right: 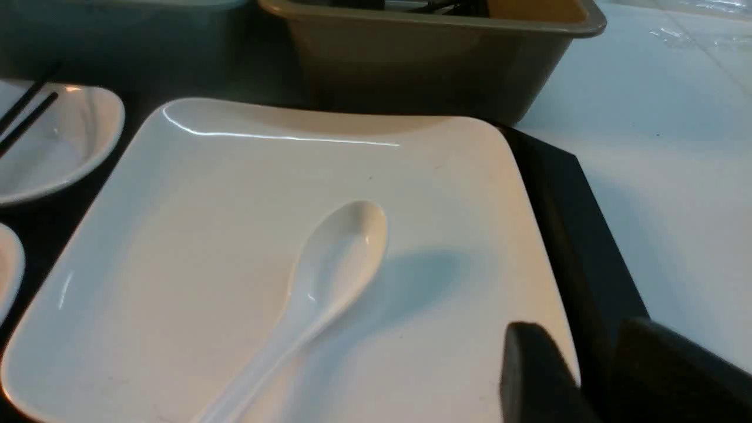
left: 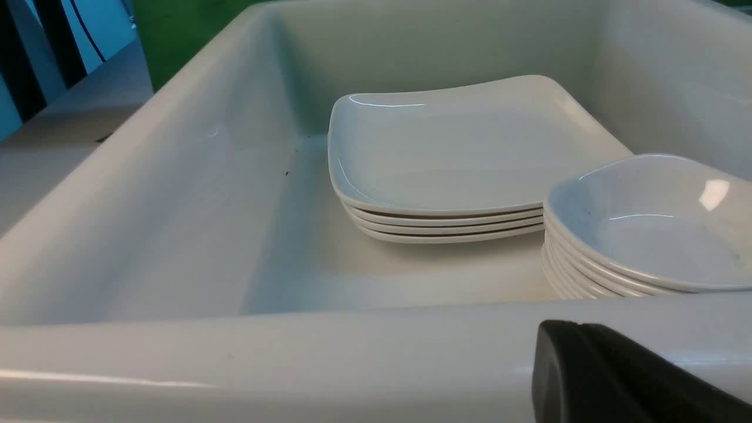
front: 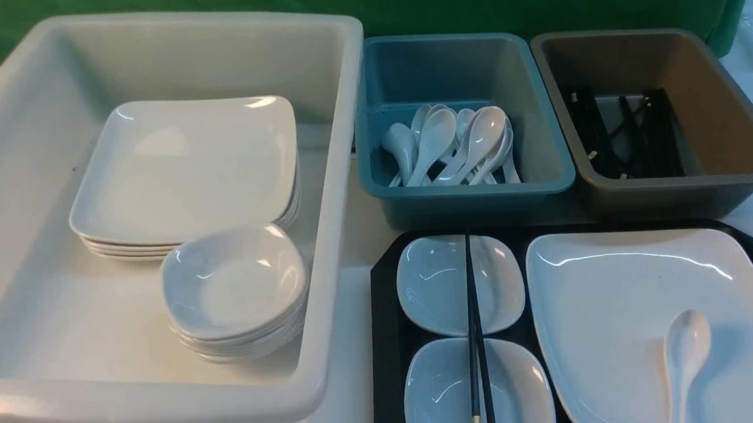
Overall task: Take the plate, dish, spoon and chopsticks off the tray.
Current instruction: Use the right arm to grab a soup spoon from the plate
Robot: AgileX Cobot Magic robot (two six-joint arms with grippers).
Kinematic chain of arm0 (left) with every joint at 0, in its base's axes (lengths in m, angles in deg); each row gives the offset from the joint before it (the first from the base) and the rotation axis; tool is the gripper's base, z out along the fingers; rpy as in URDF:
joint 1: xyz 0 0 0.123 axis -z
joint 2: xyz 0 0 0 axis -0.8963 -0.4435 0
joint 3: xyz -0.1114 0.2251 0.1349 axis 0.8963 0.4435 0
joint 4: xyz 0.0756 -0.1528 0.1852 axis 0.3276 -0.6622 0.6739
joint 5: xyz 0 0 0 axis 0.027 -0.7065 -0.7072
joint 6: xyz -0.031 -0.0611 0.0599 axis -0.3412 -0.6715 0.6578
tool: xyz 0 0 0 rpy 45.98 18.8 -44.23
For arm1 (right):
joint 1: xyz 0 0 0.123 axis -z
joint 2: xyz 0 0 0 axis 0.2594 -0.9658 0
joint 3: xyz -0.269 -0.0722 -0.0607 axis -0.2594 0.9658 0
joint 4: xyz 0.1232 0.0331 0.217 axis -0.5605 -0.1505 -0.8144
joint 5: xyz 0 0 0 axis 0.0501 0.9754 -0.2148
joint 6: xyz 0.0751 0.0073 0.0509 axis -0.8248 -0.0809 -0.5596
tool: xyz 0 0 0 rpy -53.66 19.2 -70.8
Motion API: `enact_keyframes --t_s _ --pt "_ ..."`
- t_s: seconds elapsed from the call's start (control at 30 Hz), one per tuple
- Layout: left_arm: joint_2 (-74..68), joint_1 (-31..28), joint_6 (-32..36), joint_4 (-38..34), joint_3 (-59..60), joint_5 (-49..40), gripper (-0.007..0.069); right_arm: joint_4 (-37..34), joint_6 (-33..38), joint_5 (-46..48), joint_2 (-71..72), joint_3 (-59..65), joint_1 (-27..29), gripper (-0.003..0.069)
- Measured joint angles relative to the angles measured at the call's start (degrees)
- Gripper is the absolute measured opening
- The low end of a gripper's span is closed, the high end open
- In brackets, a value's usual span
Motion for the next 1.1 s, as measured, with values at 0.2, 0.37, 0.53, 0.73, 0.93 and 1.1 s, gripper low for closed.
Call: enact_keyframes --t_s 0.2,0.37,0.53,0.73,0.93,1.1 --pt "0.0 0.0 0.0 0.0 0.0 0.0 0.0004 0.0 0.0 0.0 0.0 0.0 0.0 0.024" --pt "0.0 0.0 0.0 0.0 0.0 0.0 0.0004 0.0 0.0 0.0 0.0 0.0 0.0 0.024" --pt "0.0 0.0 0.0 0.0 0.0 0.0 0.0004 0.0 0.0 0.0 0.0 0.0 0.0 0.024" --pt "0.0 0.0 0.0 0.14 0.0 0.0 0.0004 0.0 0.0 0.0 0.0 0.0 0.0 0.024" --pt "0.0 0.0 -0.75 -6.54 0.0 3.9 0.0004 0.0 0.0 0.0 0.0 0.0 0.0 0.024" --pt "0.0 0.0 -4.5 -19.37 0.0 13.44 0.0004 0.0 0.0 0.0 0.0 0.0 0.0 0.024"
